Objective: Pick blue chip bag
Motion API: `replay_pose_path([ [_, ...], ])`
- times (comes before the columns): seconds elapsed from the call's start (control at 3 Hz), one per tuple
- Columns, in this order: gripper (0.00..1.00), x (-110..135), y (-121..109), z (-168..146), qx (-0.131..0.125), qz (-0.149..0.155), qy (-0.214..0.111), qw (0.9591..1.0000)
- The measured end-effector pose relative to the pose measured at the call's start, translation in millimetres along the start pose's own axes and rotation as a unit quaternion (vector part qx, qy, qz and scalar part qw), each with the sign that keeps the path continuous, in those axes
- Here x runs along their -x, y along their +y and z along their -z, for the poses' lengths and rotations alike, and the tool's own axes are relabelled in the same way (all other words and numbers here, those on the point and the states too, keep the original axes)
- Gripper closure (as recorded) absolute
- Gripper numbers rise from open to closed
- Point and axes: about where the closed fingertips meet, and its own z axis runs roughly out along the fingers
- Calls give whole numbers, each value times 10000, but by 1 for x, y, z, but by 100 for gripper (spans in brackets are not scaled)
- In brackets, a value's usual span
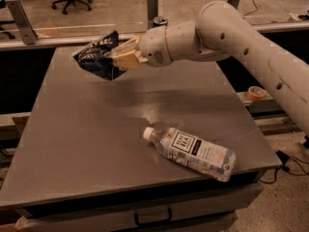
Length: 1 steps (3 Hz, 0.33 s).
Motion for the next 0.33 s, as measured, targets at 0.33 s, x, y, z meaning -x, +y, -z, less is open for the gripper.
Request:
replay_pose_path([
  [0.33, 100, 3, 1, 0, 14, 2, -43, 10000],
])
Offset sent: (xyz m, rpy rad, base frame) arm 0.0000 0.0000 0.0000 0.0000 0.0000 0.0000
